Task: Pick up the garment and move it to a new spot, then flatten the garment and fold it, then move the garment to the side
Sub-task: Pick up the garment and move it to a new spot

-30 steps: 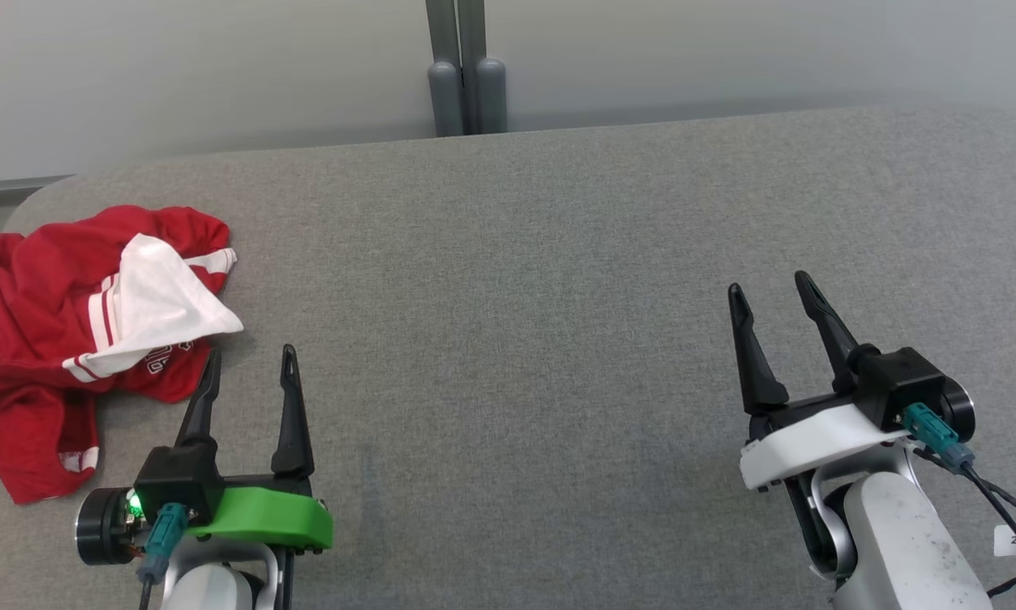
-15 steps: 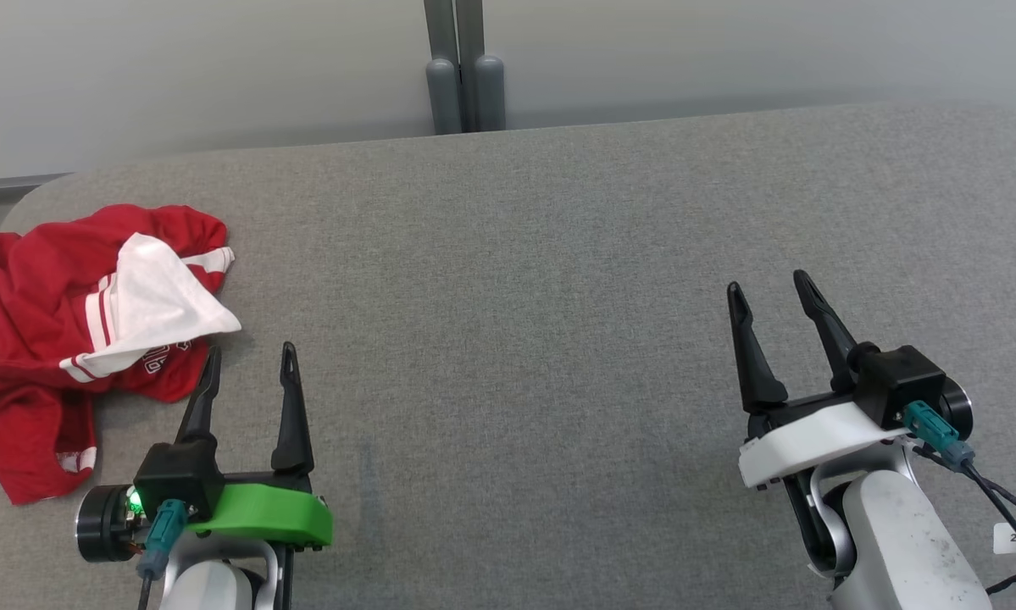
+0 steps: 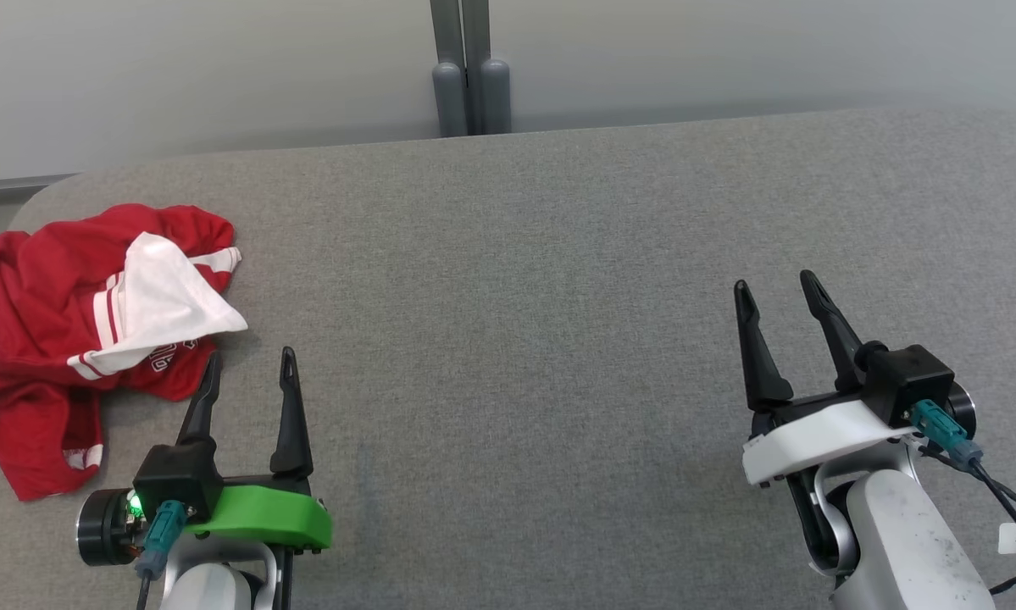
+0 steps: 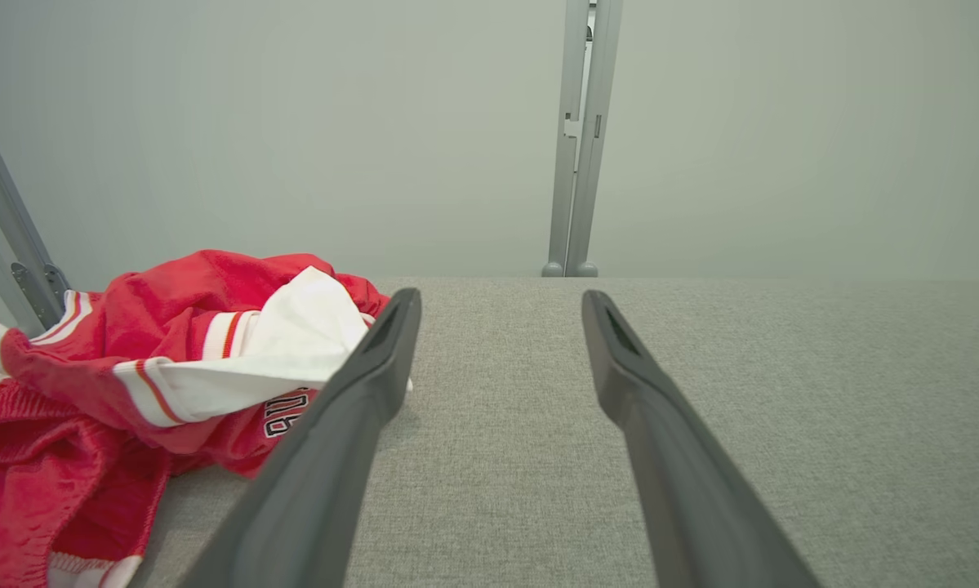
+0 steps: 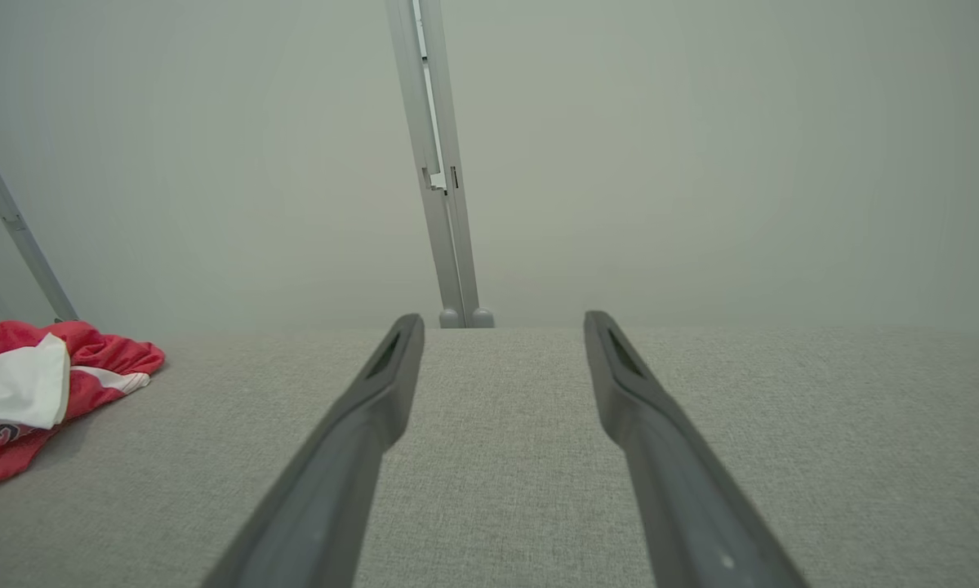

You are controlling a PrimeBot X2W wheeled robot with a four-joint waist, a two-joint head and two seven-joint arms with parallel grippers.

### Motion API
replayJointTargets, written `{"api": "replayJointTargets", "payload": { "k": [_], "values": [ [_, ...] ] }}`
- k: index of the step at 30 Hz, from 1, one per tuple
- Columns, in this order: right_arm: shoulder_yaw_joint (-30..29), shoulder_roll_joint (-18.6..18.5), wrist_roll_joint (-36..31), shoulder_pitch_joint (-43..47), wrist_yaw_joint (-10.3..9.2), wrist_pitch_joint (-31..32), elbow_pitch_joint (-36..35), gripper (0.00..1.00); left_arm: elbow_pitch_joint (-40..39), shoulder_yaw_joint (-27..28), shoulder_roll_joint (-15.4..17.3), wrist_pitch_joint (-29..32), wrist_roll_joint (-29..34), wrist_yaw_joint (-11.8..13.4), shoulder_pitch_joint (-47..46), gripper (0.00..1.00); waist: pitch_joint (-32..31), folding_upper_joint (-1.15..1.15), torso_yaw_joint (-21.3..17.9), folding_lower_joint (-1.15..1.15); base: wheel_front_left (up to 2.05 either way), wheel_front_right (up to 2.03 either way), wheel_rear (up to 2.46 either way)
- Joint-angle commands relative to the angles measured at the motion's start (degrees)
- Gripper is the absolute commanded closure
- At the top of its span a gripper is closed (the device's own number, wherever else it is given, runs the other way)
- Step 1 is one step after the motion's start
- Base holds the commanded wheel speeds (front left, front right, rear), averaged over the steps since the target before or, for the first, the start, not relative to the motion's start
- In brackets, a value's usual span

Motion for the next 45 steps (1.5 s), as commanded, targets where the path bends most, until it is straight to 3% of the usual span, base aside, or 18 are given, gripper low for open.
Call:
{"api": "replayJointTargets", "payload": {
  "k": [1, 11, 21, 45],
  "values": [
    [-0.13, -0.07, 0.36, -0.17, 0.03, -0.18, 0.15, 0.00, 0.13, 0.08, 0.38, -0.02, -0.73, -0.05, -0.88, 0.00, 0.06, 0.00, 0.09, 0.00, 0.00, 0.00, 0.00],
    [-0.04, -0.06, 1.45, -0.33, 0.03, -0.18, 0.16, 0.00, 0.40, 0.44, 0.38, -0.02, -0.77, 0.47, -0.89, 0.00, -0.01, 0.00, 0.93, 0.00, 0.00, 0.00, 0.00],
    [1.66, -0.08, 3.51, 0.23, 0.03, -0.18, 0.92, 0.00, 0.64, 1.23, 0.37, -0.02, -2.11, 1.17, -0.57, 0.00, -0.01, 0.00, 4.22, 0.00, 0.00, 0.00, 0.00],
    [4.01, -0.11, 7.05, 2.06, 0.03, -0.18, 0.55, 0.00, 1.44, 5.26, 0.35, -0.02, -4.21, 1.85, 2.34, 0.00, -1.97, 0.00, 22.26, 0.00, 0.00, 0.00, 0.00]
  ]
}}
